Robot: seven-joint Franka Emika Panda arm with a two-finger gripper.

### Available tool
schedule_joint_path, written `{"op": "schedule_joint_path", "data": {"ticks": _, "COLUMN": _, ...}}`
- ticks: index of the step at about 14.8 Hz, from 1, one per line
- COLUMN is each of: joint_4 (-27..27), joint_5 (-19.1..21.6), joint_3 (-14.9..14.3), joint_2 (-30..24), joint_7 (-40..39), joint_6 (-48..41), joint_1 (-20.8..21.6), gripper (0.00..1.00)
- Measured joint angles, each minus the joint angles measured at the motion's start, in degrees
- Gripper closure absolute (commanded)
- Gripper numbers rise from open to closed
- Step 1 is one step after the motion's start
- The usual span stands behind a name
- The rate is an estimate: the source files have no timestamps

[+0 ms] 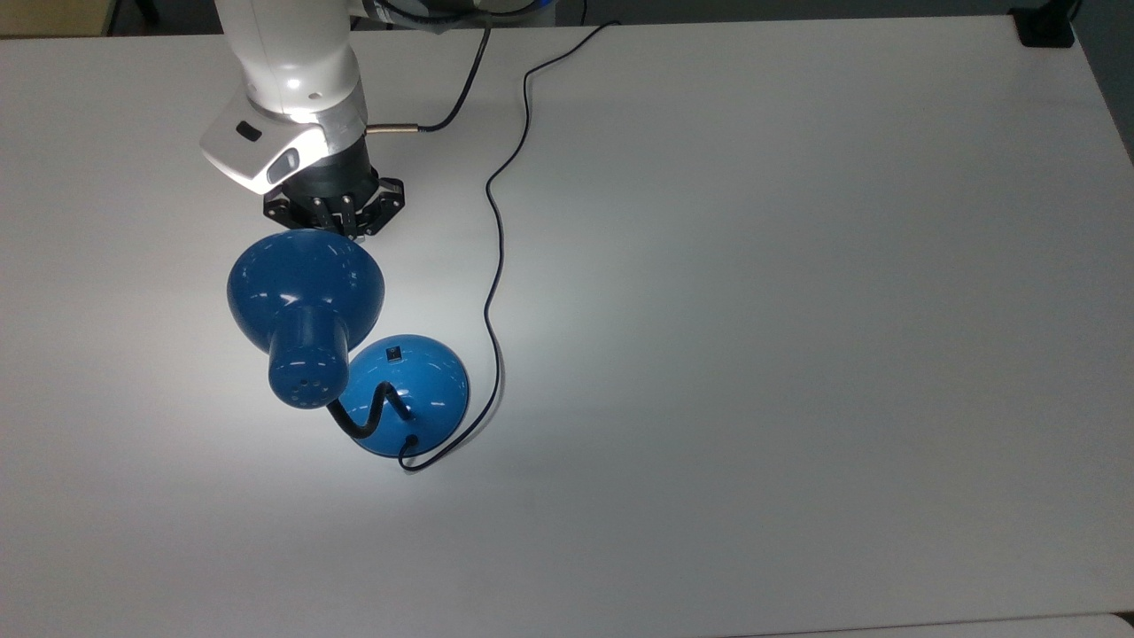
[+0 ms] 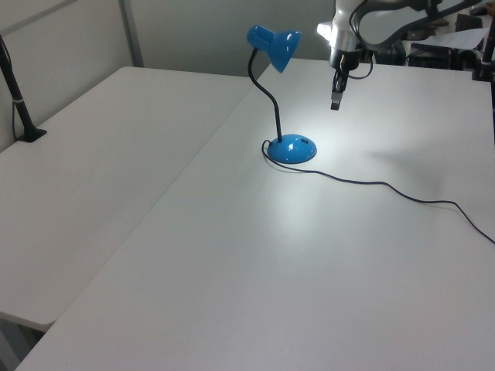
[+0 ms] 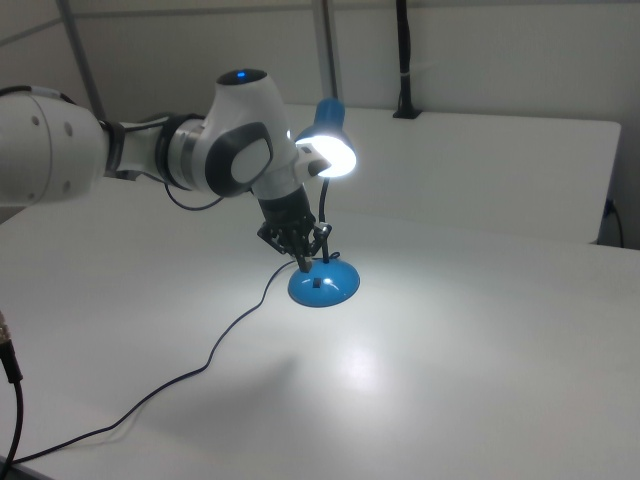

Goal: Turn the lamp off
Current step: 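Move the gripper down toward the switch on the blue lamp base, then press down on the lamp base switch with the gripper fingertips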

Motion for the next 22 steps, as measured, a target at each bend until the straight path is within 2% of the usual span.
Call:
{"op": "schedule_joint_path", "data": {"ticks": 5, "joint_4": -3.0, "joint_5": 0.0, "joint_3": 0.0, "joint_2": 2.5, "joint_7": -2.8, "joint_6": 9.8, "joint_1": 0.0, "gripper": 1.00}}
{"op": "schedule_joint_path", "data": {"ticks": 11, "joint_4": -3.3, "joint_5": 0.0, "joint_3": 0.2, "joint_2": 6.9, "joint_7": -3.1, "joint_6": 17.9, "joint_1": 0.0, "gripper": 1.00}}
{"op": "schedule_joint_path", "data": {"ticks": 22, "joint_4": -3.2, "joint_5": 0.0, "joint_3": 0.8, "joint_2": 7.5, "joint_7": -3.1, "joint_6": 19.0, "joint_1": 0.1, "gripper": 1.00}}
